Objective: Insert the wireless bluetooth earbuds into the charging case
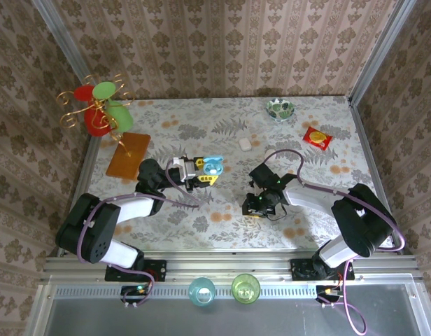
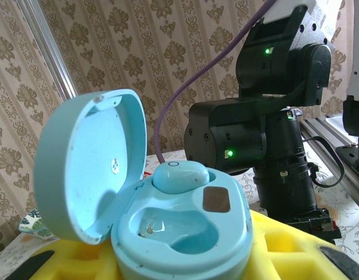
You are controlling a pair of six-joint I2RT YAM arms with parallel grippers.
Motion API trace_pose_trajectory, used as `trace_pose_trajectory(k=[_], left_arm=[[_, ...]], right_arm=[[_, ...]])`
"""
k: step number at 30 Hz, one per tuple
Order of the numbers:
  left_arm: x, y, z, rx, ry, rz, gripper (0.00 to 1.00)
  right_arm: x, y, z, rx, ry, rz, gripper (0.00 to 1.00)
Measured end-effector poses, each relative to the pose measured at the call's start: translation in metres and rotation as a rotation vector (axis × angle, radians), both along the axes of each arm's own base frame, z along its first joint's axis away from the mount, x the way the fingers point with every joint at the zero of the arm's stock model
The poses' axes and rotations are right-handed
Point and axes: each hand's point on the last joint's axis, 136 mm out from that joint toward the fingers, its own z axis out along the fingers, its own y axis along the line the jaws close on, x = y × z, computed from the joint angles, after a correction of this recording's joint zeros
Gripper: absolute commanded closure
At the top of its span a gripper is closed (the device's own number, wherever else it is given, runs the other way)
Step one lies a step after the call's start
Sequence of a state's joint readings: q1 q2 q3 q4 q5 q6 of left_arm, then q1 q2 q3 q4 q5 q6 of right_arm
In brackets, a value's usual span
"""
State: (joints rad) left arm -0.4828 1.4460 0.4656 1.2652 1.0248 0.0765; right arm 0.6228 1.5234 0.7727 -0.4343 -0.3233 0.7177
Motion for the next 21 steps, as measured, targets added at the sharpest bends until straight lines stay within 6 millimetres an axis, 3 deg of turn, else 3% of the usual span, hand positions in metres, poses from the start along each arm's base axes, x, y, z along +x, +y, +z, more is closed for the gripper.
trace_pose_trajectory(k=[9,21], left_arm=[[0.0,0.0,0.0,0.0,0.0,0.0,0.72],[0.0,0.0,0.0,0.0,0.0,0.0,0.73]], right_arm=[[0.002,-0.025,-0.007,-0.145,-0.021,-0.023,0.64],[0.03,-0.025,0.012,-0.172,-0.13,-0.035,0.55]])
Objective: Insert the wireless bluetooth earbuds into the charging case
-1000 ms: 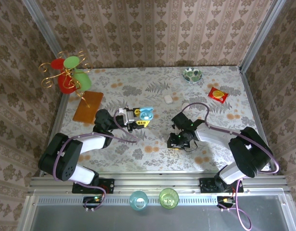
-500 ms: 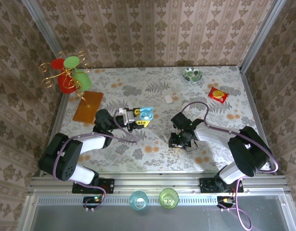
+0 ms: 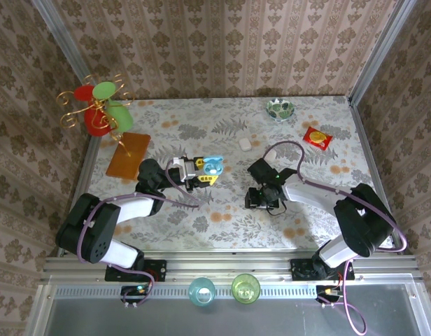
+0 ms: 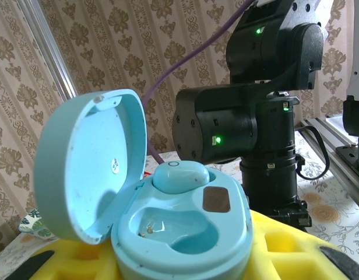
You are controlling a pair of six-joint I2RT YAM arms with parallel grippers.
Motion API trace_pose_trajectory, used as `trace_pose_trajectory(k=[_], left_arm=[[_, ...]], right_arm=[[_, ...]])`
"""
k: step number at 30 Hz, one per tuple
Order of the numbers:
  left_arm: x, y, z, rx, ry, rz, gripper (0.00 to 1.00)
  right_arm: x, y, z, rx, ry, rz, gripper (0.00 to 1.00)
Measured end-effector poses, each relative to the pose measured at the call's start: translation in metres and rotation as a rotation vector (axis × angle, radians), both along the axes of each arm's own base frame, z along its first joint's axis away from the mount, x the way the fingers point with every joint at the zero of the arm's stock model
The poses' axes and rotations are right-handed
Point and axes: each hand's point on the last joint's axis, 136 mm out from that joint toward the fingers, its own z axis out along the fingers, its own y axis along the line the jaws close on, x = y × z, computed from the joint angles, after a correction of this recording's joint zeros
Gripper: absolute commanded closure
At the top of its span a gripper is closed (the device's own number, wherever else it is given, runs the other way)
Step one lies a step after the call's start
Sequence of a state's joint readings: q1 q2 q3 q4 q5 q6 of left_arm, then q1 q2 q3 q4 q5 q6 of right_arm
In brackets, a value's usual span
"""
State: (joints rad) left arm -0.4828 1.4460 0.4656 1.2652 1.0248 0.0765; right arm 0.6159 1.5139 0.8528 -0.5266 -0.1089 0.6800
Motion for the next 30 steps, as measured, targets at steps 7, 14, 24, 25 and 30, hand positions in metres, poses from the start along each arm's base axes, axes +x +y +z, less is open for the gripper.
trace_pose_trajectory(k=[7,14,24,25,30], left_arm=[[0.0,0.0,0.0,0.0,0.0,0.0,0.72],[0.0,0.0,0.0,0.0,0.0,0.0,0.73],[-0.002,0.001,0.005,-0.007,-0.014,0.0,0.73],[-0.002,0.001,0.005,-0.007,-0.014,0.0,0.73],[-0.002,0.001,0.005,-0.007,-0.013,0.0,0.72]], right_arm=[[0.018,-0.009,0.012,-0.006,-0.057,-0.029,0.53],[0.033,0.001,0.006,0.0,-0.055,-0.027,0.55],[0.052,0.015,-0.004,0.011,-0.042,0.007,0.6],[0.053,0.014,-0.005,0.01,-0.04,0.01,0.59],[0.056,0.007,-0.013,-0.007,-0.025,0.012,0.58]])
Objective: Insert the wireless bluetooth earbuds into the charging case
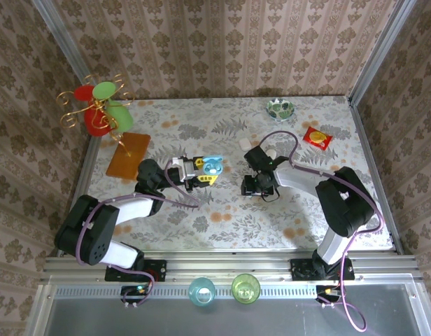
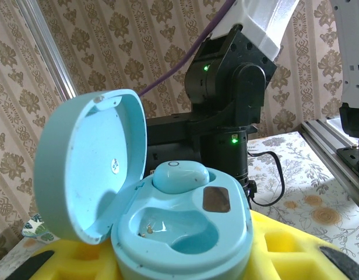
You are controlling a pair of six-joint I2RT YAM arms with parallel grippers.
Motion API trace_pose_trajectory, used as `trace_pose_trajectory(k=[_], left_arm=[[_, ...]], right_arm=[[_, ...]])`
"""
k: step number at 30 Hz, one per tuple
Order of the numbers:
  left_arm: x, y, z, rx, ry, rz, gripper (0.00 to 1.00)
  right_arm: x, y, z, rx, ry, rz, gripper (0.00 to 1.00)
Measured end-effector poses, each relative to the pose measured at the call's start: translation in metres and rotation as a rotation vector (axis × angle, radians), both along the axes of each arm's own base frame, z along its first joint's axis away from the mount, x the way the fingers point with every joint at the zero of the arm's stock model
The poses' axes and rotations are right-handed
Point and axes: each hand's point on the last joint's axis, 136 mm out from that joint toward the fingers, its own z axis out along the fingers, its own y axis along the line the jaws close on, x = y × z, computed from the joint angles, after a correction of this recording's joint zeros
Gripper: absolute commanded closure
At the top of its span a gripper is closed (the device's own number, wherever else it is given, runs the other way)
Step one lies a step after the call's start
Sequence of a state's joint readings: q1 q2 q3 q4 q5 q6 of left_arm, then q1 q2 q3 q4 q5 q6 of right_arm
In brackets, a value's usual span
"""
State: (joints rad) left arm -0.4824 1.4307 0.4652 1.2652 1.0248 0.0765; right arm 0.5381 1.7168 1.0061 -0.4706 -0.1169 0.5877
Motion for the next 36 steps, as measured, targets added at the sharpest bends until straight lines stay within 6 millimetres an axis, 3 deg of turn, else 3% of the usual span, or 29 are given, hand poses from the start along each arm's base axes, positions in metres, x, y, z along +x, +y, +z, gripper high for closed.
trace_pose_trajectory(k=[14,20,28,36], left_arm=[[0.0,0.0,0.0,0.0,0.0,0.001,0.73],[0.0,0.0,0.0,0.0,0.0,0.001,0.73],[0.0,0.0,0.0,0.0,0.0,0.001,0.72],[0.0,0.0,0.0,0.0,0.0,0.001,0.72]], right_arm=[[0.02,0.015,0.023,0.038,-0.071,0.095,0.57],[0.012,0.013,0.018,0.019,-0.029,0.057,0.57],[-0.003,0.025,0.006,0.006,0.02,0.062,0.57],[0.002,0.029,0.007,0.005,0.013,0.07,0.58]])
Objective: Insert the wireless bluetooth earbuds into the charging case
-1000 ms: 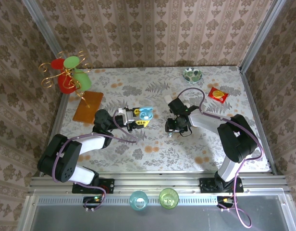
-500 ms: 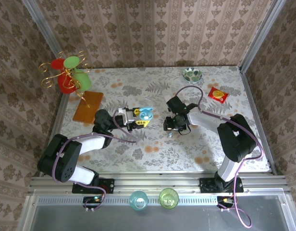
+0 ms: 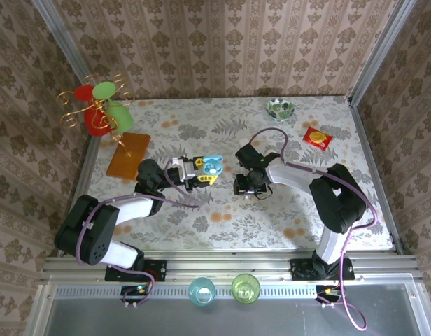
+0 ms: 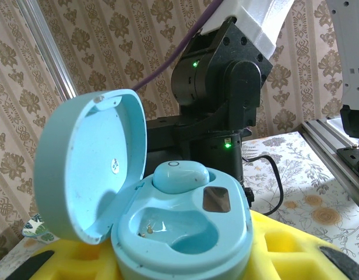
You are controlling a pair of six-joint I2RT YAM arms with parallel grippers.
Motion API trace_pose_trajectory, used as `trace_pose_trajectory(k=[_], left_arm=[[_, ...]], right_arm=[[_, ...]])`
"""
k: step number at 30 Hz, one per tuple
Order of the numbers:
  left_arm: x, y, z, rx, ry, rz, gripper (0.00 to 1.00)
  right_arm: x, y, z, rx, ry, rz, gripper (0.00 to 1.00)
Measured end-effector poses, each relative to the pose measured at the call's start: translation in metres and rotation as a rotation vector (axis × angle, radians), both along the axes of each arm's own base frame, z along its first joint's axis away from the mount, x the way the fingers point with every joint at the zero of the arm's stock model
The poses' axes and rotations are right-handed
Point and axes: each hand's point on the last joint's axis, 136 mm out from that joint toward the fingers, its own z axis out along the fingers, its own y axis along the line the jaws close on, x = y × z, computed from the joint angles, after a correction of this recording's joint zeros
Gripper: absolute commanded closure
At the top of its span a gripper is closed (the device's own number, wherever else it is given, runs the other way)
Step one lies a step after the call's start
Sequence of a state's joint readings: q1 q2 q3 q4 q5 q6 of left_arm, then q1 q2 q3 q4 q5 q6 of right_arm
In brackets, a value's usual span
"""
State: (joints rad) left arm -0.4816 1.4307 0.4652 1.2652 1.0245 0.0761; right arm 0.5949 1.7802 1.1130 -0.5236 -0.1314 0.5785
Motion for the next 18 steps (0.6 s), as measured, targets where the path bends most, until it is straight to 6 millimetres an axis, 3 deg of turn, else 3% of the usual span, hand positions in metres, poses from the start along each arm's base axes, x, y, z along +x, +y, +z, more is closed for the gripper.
trace_pose_trajectory(k=[7,14,18], left_arm=[[0.002,0.001,0.0,0.0,0.0,0.006,0.72],[0.002,0.001,0.0,0.0,0.0,0.006,0.73],[0.002,0.001,0.0,0.0,0.0,0.006,0.73]], right_arm=[[0.005,0.0,0.002,-0.048,-0.048,0.03,0.58],[0.007,-0.015,0.017,-0.151,-0.161,-0.049,0.58],[0.003,-0.022,0.015,-0.176,-0.169,-0.094,0.58]])
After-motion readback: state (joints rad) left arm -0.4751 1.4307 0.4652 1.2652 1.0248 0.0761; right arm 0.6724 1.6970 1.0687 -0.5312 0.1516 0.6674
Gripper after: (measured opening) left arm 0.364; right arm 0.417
